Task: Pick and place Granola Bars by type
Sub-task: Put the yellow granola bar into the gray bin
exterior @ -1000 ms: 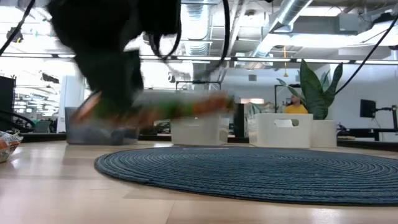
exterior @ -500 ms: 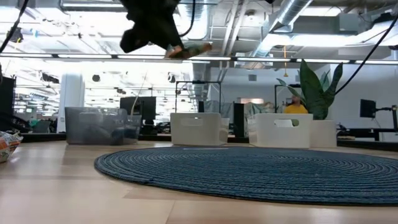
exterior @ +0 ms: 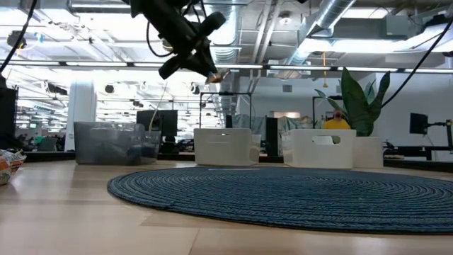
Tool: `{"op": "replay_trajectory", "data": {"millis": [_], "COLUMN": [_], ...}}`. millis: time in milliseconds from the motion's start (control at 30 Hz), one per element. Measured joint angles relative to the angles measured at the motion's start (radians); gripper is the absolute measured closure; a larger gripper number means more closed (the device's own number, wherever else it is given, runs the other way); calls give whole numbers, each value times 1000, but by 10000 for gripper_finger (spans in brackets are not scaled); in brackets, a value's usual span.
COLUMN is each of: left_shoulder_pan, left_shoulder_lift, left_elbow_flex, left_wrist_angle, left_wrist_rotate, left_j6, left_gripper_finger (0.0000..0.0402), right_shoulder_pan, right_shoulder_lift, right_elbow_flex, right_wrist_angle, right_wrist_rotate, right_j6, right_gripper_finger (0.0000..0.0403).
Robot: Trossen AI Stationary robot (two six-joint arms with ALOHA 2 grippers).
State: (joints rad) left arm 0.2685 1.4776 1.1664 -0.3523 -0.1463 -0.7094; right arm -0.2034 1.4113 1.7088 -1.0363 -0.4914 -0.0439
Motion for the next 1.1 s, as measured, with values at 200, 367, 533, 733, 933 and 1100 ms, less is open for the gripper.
{"op": "replay_trajectory", "data": {"millis": [200,367,533,733,933,1100], "left_shoulder_pan": [84,132,142,135,39,-164], "left_shoulder_lift": [0,0,0,-40,-147,-236], "left_elbow_flex": [0,0,0,0,0,0], "left_wrist_angle": [86,123,143,75,-214,-508], "left_wrist_rotate": [36,122,162,255,391,423], "left_j6": [68,73,97,148,299,393], "left_gripper_finger": [315,246,203,190,191,203], "right_shoulder_pan": [-33,-51,-68,-76,-75,-74], "right_shoulder_lift": [0,0,0,0,0,0], "right_elbow_flex": [0,0,0,0,0,0], "right_wrist_angle": [51,52,58,57,49,33], "right_wrist_rotate": [21,22,22,26,26,26], "right_j6": [17,17,17,17,9,-9], "right_gripper_finger": [171,171,171,171,171,171]}}
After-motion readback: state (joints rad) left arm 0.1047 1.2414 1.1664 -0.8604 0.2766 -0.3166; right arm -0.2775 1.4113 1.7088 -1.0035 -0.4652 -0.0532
